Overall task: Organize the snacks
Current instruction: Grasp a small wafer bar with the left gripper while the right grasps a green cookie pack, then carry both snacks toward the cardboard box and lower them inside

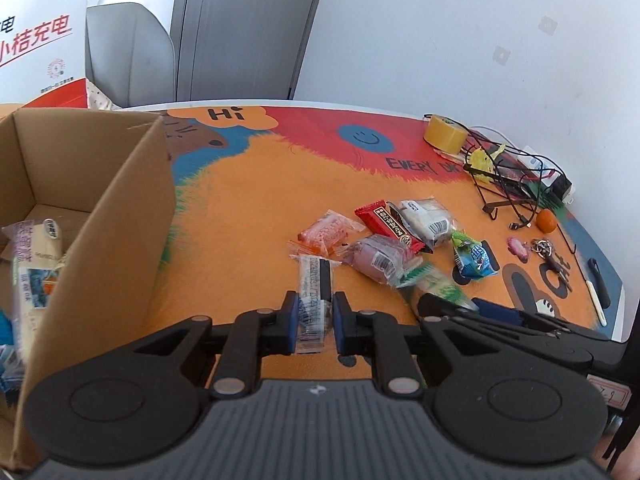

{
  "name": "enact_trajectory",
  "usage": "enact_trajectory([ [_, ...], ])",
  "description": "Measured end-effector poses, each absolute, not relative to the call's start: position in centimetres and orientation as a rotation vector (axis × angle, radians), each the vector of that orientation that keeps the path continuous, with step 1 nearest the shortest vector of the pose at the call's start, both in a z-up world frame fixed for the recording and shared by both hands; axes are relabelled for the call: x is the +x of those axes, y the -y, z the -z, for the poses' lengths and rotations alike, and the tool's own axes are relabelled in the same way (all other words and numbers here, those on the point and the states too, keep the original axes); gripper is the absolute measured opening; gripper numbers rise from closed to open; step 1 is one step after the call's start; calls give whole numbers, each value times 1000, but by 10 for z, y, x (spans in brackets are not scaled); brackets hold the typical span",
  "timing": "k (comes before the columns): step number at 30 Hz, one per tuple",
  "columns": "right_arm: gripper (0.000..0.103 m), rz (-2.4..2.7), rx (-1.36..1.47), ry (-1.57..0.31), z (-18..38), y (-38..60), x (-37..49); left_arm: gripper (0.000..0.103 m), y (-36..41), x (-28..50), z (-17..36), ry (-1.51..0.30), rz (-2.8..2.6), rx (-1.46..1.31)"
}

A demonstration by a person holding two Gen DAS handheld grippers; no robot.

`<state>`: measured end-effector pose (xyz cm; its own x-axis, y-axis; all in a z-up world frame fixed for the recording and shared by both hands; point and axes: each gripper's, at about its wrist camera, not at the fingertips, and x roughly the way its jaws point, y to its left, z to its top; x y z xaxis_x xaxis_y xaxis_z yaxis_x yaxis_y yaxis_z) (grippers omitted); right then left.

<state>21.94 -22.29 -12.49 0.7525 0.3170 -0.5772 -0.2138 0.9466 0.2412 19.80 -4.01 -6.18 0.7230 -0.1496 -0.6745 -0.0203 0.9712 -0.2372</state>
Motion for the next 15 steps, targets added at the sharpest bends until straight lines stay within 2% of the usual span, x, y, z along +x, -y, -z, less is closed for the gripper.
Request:
enact_trajectory([
  [15, 52, -309, 254, -561, 86, 228, 191, 17, 29, 164, 25, -655, 75, -253],
])
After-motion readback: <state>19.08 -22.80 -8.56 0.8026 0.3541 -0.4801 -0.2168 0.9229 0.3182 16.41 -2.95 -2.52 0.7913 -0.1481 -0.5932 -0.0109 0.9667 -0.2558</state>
